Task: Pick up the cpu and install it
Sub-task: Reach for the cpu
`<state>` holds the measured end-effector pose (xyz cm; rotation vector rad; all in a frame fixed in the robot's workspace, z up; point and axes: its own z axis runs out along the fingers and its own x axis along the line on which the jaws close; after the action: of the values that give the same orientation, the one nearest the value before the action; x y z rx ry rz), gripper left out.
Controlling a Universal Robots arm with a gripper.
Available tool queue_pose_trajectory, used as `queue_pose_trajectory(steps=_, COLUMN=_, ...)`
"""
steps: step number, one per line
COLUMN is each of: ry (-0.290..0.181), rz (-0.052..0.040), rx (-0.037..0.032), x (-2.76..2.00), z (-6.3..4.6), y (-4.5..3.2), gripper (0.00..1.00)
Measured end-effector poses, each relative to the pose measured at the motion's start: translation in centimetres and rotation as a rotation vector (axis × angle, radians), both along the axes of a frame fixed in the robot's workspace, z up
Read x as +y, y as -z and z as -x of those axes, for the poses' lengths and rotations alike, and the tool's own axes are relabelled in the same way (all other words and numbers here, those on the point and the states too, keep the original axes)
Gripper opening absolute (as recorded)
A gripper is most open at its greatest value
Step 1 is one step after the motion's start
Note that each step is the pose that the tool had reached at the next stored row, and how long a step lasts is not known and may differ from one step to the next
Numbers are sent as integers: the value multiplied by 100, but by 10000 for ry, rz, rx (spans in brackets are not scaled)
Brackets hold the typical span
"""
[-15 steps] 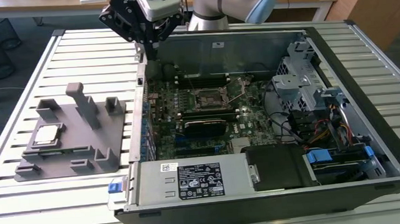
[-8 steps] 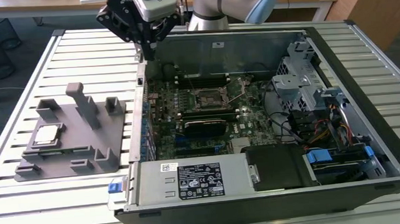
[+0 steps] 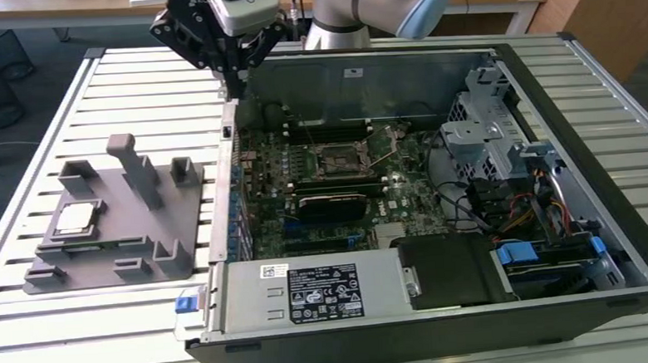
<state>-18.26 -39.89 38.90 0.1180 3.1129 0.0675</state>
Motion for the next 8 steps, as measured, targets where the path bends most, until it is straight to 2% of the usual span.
queue_pose_trajectory(steps=8, ry=0, rz=-1, rx=-1, x=0, z=104, y=3, gripper=11)
